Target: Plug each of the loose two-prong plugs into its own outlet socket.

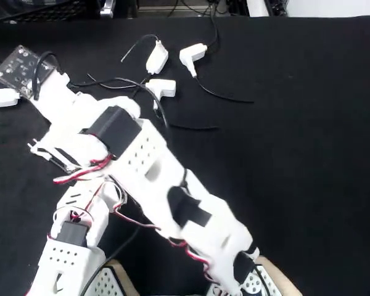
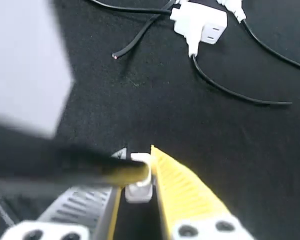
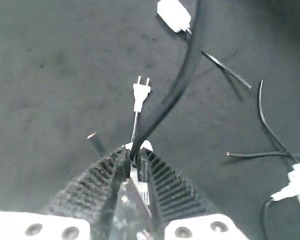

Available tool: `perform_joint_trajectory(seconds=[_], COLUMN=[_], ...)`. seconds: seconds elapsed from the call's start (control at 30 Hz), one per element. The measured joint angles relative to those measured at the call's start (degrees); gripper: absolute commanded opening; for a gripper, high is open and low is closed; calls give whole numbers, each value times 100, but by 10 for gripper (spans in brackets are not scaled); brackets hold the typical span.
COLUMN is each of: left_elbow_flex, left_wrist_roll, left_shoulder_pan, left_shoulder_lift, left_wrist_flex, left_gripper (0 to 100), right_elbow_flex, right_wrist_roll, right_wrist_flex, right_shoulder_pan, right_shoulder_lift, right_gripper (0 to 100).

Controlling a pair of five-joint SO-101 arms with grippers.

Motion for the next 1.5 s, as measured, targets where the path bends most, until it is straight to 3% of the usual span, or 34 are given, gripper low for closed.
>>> perform_joint_trajectory(seconds=[0.27,0.5,0.67,0.9,1.13,1.27,1.5], left_elbow_flex=[0,53,79,79,79,79,79], left_wrist_roll=[9,-132,-826,-1266,-1415,-1442,-1451], left_shoulder_pan=[0,53,695,1178,958,905,475], left_shoulder_lift=[0,0,-44,-44,-44,-44,-44], left_wrist_flex=[-9,-9,-9,-70,-264,-281,-545], left_gripper=[29,29,29,29,29,29,29], right_elbow_flex=[721,1108,1108,1108,1143,1310,3138], right_wrist_roll=[422,905,1442,1732,1732,1354,1240], right_wrist_flex=[0,0,0,0,0,0,0], right_shoulder_pan=[-554,-633,-791,-958,-1231,-1495,-1802], right_shoulder_lift=[-1266,-1398,-1029,-615,-615,-879,-1987], right_gripper=[11,11,11,11,11,11,11])
